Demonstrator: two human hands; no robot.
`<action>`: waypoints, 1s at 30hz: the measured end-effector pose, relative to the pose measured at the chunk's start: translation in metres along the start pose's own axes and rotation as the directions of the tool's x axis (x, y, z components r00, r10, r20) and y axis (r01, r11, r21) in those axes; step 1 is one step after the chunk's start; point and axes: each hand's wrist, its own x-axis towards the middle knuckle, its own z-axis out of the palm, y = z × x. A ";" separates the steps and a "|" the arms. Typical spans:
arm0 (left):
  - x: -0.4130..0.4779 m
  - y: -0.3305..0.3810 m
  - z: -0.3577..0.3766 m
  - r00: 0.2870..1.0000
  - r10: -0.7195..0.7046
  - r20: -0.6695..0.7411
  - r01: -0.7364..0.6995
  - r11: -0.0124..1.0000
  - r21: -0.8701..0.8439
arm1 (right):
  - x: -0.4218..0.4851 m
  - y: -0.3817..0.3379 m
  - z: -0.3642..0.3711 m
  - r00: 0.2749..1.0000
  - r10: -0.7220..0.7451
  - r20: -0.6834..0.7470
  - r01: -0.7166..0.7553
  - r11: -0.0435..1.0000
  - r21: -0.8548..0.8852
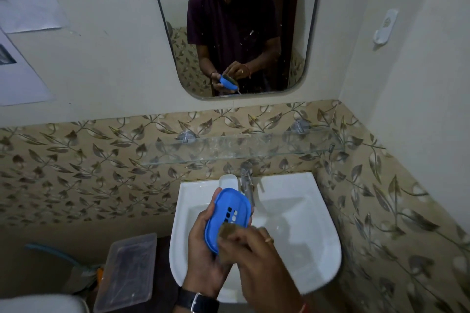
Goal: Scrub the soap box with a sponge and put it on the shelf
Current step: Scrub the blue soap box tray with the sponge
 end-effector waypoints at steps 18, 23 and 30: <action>-0.006 -0.011 -0.007 0.999 -0.052 0.004 0.052 0.997 -0.061 | 0.012 -0.002 -0.033 0.991 0.040 0.124 -0.045 0.998 0.032; -0.011 -0.017 -0.002 0.999 0.023 0.034 -0.021 0.997 -0.071 | 0.061 0.011 -0.040 0.961 0.247 -0.123 -0.255 0.965 -0.055; -0.010 0.002 -0.003 0.992 -0.104 0.075 0.106 0.994 -0.027 | -0.004 -0.024 -0.019 0.992 -0.045 0.114 0.047 0.999 -0.019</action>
